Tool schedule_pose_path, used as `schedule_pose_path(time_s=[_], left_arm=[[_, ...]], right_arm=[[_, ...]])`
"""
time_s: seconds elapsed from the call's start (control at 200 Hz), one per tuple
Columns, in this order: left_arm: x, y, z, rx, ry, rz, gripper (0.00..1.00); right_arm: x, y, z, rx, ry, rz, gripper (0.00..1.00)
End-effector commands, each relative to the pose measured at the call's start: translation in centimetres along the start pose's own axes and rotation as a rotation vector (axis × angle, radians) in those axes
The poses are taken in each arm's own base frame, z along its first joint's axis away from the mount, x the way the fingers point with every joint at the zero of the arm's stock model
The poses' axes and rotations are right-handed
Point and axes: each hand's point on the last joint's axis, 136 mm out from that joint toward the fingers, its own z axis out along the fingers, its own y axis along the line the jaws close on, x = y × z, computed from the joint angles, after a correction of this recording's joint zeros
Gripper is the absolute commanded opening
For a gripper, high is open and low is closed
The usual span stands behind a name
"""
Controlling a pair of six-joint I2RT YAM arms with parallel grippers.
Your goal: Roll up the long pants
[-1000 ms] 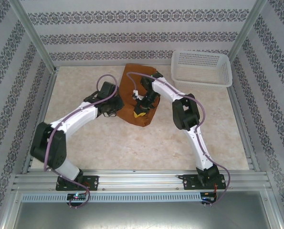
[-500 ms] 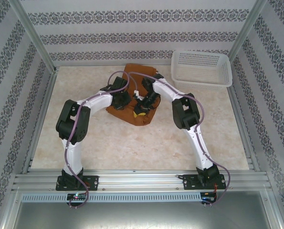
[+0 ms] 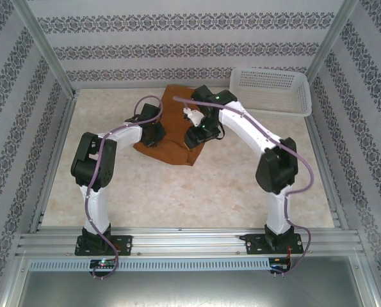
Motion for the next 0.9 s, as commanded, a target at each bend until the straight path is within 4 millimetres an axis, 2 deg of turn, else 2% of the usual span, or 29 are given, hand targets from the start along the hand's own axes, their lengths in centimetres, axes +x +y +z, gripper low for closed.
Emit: schedule_pose_path(time_s=[0.0,0.03,0.105,0.22,0.39,0.565,0.649,0.784,0.899], left_arm=[[1.9,4.9,2.5,-0.131,0.060,-0.027,0.00],[2.0,4.9,2.6,-0.129,0.063,-0.028,0.00],[2.2,4.9,2.6,-0.123,0.069,-0.031,0.00],[2.3,4.7,2.3,-0.115,0.072,-0.022,0.00],[2.1,4.5,1.5,-0.104,0.064,-0.009,0.00],[2.2,4.3,1.0,-0.092,0.066,-0.008,0.00],[2.3,4.2,1.0,-0.084,0.071,-0.012,0.00],[2.4,4.0,0.9,-0.074,0.079,-0.012,0.00],[2.4,3.8,0.6,-0.065,0.079,-0.011,0.00]], right_arm=[[1.9,2.1,1.7,0.233,0.036,-0.173,0.64],[2.2,2.7,2.4,0.287,0.043,-0.229,0.65],[2.6,3.1,4.1,0.472,0.058,-0.375,0.77],[2.8,3.5,6.9,0.614,0.085,-0.506,0.80],[0.6,2.1,8.4,0.769,0.041,-0.589,0.82],[-2.7,1.4,9.1,0.884,-0.022,-0.660,0.82],[-4.0,1.2,10.0,0.883,-0.039,-0.683,0.84],[-4.4,0.2,13.0,0.843,0.017,-0.688,0.84],[-4.3,-1.9,15.1,0.845,0.073,-0.677,0.80]])
